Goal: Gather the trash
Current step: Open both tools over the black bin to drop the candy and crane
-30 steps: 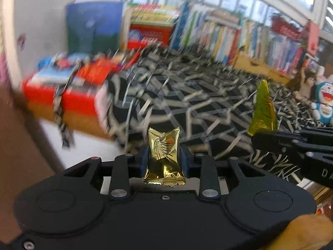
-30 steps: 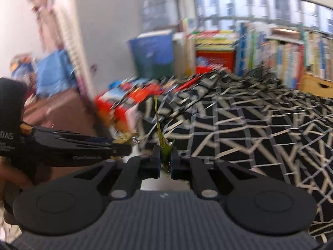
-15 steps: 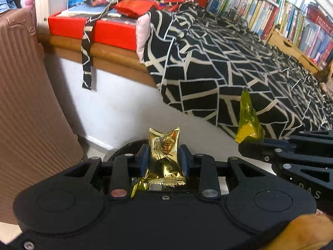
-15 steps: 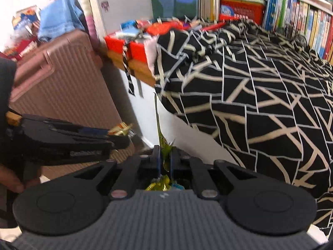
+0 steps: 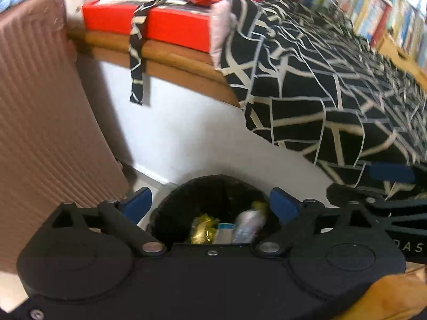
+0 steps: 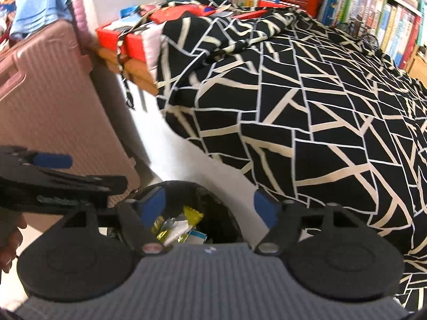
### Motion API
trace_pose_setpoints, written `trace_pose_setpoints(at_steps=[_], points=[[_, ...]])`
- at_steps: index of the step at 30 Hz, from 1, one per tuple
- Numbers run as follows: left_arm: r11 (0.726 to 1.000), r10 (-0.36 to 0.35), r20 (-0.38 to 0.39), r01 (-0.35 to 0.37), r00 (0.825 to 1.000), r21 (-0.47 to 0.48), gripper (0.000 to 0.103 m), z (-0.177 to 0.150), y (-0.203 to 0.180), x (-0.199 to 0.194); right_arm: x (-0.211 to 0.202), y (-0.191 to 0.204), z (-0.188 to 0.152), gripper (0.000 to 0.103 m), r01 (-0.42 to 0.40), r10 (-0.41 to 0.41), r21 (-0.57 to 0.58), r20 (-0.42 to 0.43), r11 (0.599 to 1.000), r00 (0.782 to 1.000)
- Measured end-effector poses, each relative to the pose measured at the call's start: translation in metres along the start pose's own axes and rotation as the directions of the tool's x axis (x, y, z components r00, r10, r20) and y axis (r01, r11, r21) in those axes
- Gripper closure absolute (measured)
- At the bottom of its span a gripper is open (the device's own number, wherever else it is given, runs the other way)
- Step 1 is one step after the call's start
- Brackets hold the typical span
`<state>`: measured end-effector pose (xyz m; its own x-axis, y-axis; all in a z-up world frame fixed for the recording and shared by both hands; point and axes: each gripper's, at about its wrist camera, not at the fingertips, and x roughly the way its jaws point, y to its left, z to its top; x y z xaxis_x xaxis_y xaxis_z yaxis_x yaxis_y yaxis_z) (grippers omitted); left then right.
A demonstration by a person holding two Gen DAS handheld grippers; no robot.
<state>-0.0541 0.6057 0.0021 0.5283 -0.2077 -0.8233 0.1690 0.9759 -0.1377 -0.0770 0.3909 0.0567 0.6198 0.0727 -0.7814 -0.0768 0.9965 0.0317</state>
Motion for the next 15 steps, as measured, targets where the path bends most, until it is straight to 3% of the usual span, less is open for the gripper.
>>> trace_pose_setpoints(at_steps=[6,10,15], points=[[0.999,0.007,-0.029,-0.006,1.000,0.049,0.001,-0.001,-0.004,0.006,0.002,-0.001,-0.001,0.015,0.001,-0.001,-0.005,-0.016,1.000,1.000],[1.000,0.002,-0.059,-0.002,0.998,0.008,0.001,-0.008,0.001,0.007,0.005,-0.001,-0.004,0.011,0.003,-0.002,0.014,-0.037,1.000,0.999],[0.999,0.046,-0.161,-0.048,0.986,-0.008,0.000,-0.019,0.002,0.008,0.005,-0.006,-0.013,0.000,0.012,-0.008,0.037,-0.116,0.999,0.993]])
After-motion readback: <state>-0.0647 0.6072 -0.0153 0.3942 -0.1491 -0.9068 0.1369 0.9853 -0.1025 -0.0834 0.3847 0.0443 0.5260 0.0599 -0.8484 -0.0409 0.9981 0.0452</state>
